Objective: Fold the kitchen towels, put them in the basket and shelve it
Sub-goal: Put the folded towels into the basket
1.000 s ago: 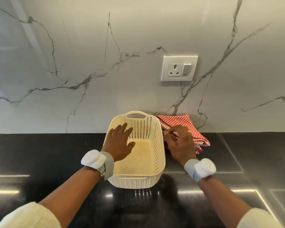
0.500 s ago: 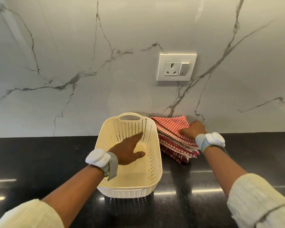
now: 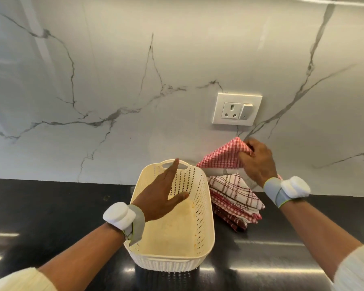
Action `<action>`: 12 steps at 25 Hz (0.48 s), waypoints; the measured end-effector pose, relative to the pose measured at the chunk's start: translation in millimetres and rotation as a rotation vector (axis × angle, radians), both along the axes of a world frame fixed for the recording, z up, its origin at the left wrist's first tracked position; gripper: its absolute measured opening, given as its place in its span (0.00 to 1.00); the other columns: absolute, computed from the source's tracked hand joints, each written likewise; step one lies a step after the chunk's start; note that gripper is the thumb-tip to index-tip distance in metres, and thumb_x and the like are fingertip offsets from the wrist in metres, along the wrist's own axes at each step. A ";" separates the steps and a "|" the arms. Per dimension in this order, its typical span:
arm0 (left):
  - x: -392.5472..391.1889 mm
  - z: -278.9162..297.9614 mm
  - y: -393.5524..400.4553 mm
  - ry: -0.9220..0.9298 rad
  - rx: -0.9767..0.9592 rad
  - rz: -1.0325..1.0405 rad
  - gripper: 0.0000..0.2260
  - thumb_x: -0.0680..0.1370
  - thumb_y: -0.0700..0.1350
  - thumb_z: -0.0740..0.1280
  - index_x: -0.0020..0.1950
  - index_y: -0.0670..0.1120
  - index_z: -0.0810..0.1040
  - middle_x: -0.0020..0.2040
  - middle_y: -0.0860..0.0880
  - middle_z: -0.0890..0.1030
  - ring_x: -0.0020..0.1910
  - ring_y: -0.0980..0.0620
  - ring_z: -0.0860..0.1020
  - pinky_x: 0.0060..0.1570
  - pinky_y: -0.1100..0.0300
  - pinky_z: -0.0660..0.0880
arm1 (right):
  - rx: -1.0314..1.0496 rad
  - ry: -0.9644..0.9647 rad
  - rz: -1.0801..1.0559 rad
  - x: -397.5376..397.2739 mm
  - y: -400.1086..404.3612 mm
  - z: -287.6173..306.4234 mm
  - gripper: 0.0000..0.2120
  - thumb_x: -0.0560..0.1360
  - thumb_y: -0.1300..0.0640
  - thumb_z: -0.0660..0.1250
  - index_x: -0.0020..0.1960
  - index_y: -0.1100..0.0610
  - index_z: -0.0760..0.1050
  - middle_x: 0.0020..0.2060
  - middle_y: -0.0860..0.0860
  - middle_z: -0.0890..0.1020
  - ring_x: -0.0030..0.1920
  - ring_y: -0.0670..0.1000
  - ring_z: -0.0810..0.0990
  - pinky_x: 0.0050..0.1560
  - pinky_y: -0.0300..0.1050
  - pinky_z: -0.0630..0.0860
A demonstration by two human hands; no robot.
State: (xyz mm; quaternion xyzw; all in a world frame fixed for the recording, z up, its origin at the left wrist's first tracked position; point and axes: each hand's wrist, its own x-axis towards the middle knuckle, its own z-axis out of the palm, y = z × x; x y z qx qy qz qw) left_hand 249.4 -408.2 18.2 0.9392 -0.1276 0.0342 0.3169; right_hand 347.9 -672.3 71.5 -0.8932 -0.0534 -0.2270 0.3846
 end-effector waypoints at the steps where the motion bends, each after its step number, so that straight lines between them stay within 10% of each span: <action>1: 5.1 4.2 -1.3 -0.011 -0.095 0.025 0.41 0.76 0.61 0.63 0.78 0.56 0.39 0.79 0.55 0.54 0.76 0.51 0.58 0.72 0.52 0.59 | -0.020 -0.065 0.015 -1.8 8.3 16.3 0.08 0.69 0.51 0.61 0.43 0.54 0.75 0.36 0.52 0.80 0.38 0.56 0.77 0.39 0.49 0.74; 8: 17.1 50.6 18.9 -0.153 -0.372 0.160 0.43 0.65 0.79 0.53 0.75 0.60 0.56 0.72 0.60 0.66 0.72 0.61 0.59 0.75 0.49 0.45 | 0.166 0.337 0.583 -10.4 85.5 50.8 0.06 0.72 0.62 0.64 0.42 0.60 0.80 0.37 0.55 0.82 0.40 0.57 0.80 0.43 0.49 0.77; 12: 16.4 45.9 52.6 0.297 -0.612 0.059 0.38 0.68 0.69 0.68 0.74 0.56 0.62 0.65 0.49 0.76 0.59 0.49 0.78 0.61 0.46 0.75 | 0.249 0.551 0.621 0.5 121.6 21.2 0.09 0.72 0.68 0.63 0.48 0.71 0.79 0.41 0.60 0.82 0.39 0.54 0.80 0.41 0.40 0.76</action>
